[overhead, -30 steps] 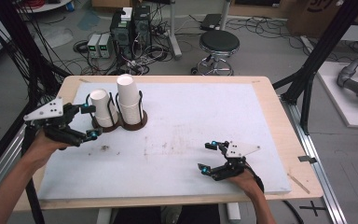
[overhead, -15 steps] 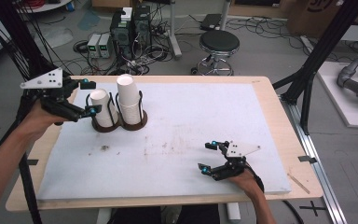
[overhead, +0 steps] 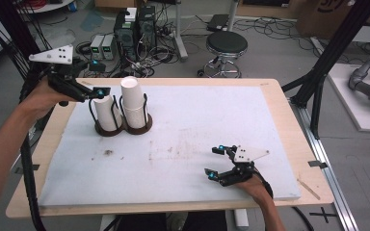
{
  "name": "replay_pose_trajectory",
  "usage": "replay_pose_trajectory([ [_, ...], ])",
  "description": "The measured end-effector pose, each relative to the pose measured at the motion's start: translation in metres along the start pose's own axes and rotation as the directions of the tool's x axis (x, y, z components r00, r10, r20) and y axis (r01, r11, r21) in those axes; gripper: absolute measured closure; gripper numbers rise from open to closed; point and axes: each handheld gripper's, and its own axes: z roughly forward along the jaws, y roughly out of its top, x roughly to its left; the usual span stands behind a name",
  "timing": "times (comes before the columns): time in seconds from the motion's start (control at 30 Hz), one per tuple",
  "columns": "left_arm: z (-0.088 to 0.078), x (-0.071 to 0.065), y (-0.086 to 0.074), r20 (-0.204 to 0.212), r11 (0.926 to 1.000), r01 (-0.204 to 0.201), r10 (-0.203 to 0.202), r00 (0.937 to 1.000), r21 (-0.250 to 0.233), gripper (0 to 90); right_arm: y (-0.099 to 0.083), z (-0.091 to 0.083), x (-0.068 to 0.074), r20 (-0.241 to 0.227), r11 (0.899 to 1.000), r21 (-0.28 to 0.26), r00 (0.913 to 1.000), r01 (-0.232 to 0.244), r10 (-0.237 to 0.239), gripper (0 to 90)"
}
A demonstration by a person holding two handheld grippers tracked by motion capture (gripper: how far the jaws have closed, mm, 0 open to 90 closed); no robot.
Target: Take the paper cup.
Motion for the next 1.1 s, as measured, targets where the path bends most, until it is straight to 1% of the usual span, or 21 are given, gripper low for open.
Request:
replay_pose_trajectory([
  [0.07, 0.003, 0.004, 0.004, 0.006, 0.9997, -0.012, 0.012, 0.9999, 0.019, 11.0, 0.0, 0.0, 0.0, 0.0, 1.0, -0.001, 1.0, 0.0, 0.0, 18.0],
  [0.1, 0.005, 0.007, 0.006, 0.016, 0.9999, -0.006, 0.006, 0.9998, 0.01, 11.0, 0.0, 0.0, 0.0, 0.0, 1.0, 0.0, 1.0, 0.001, -0.001, 18.0],
  [0.13, 0.006, 0.009, 0.008, 0.021, 0.9996, -0.005, 0.005, 0.9998, 0.028, 11.0, 0.0, 0.0, 0.0, 0.0, 1.0, -0.001, 1.0, 0.002, -0.002, 18.0],
  [0.17, 0.008, 0.012, 0.011, 0.022, 0.9987, -0.015, 0.014, 0.9997, 0.048, 11.0, 0.0, 0.0, 0.0, -0.001, 1.0, 0.0, 1.0, -0.001, 0.001, 18.0],
  [0.2, 0.01, 0.014, 0.014, 0.028, 0.9982, -0.017, 0.015, 0.9995, 0.057, 11.0, 0.0, 0.0, 0.0, 0.0, 1.0, 0.001, 1.0, 0.003, -0.003, 18.0],
  [0.23, 0.012, 0.017, 0.016, 0.04, 0.9981, -0.008, 0.006, 0.9992, 0.06, 11.0, 0.0, 0.0, 0.0, 0.0, 1.0, 0.001, 1.0, 0.003, -0.003, 18.0],
  [0.27, 0.014, 0.02, 0.019, 0.053, 0.9968, -0.008, 0.004, 0.9986, 0.08, 11.0, 0.0, 0.0, 0.0, 0.0, 1.0, 0.001, 1.0, 0.002, -0.002, 17.9],
  [0.3, 0.017, 0.022, 0.021, 0.059, 0.9948, -0.018, 0.013, 0.9982, 0.1, 11.1, 0.0, 0.0, 0.0, 0.001, 1.0, 0.001, 1.0, 0.005, -0.005, 18.0],
  [0.37, 0.022, 0.026, 0.026, 0.082, 0.9927, -0.016, 0.006, 0.9966, 0.12, 11.0, 0.0, 0.0, 0.0, 0.003, 1.0, 0.001, 1.0, 0.007, -0.007, 17.9],
  [0.4, 0.025, 0.029, 0.027, 0.094, 0.9902, -0.014, 0.001, 0.9956, 0.139, 11.0, 0.0, 0.0, 0.0, 0.004, 1.0, 0.001, 1.0, 0.008, -0.008, 18.0],
  [0.43, 0.028, 0.031, 0.03, 0.097, 0.9864, -0.023, 0.008, 0.9953, 0.163, 11.0, 0.0, 0.0, 0.001, 0.005, 1.0, 0.002, 1.0, 0.008, -0.008, 17.9],
  [0.5, 0.033, 0.036, 0.033, 0.108, 0.9802, -0.017, -0.005, 0.9941, 0.197, 11.0, 0.0, 0.0, 0.001, 0.005, 1.0, 0.004, 0.9999, 0.009, -0.009, 18.0],
  [0.53, 0.038, 0.04, 0.036, 0.114, 0.9706, -0.019, -0.009, 0.9935, 0.24, 11.0, 0.0, 0.0, 0.001, 0.004, 1.0, 0.002, 1.0, 0.008, -0.008, 18.0],
  [0.57, 0.038, 0.04, 0.036, 0.114, 0.9706, -0.019, -0.009, 0.9935, 0.24, 11.1, 0.0, 0.0, 0.001, 0.004, 1.0, 0.002, 1.0, 0.008, -0.008, 18.0],
  [0.63, 0.043, 0.043, 0.038, 0.131, 0.9633, -0.015, -0.021, 0.9911, 0.268, 11.0, 0.0, 0.0, 0.001, 0.004, 1.0, 0.002, 0.9999, 0.009, -0.009, 17.9],
  [0.77, 0.055, 0.048, 0.043, 0.15, 0.9366, -0.031, -0.023, 0.9884, 0.349, 11.0, 0.0, 0.0, 0.001, 0.002, 1.0, 0.002, 1.0, 0.008, -0.008, 18.0],
  [0.87, 0.064, 0.05, 0.046, 0.165, 0.9083, -0.04, -0.032, 0.9857, 0.416, 11.0, 0.0, 0.0, 0.0, 0.002, 1.0, 0.001, 1.0, 0.008, -0.008, 18.0],
  [0.97, 0.071, 0.052, 0.048, 0.178, 0.8763, -0.048, -0.043, 0.9831, 0.479, 11.0, 0.0, 0.0, 0.0, 0.0, 1.0, 0.001, 1.0, 0.005, -0.005, 18.0],
  [1.0, 0.074, 0.053, 0.049, 0.18, 0.8626, -0.051, -0.047, 0.9826, 0.503, 11.0, 0.0, 0.0, 0.0, 0.0, 1.0, 0.001, 1.0, 0.005, -0.005, 18.0],
  [1.07, 0.078, 0.054, 0.049, 0.178, 0.8303, -0.07, -0.035, 0.9835, 0.553, 11.1, 0.0, 0.0, 0.0, 0.001, 1.0, 0.001, 1.0, 0.005, -0.005, 18.0],
  [1.1, 0.08, 0.055, 0.049, 0.181, 0.8198, -0.074, -0.036, 0.9828, 0.568, 11.0, 0.0, 0.0, 0.0, 0.001, 1.0, 0.002, 1.0, 0.005, -0.005, 18.0],
])
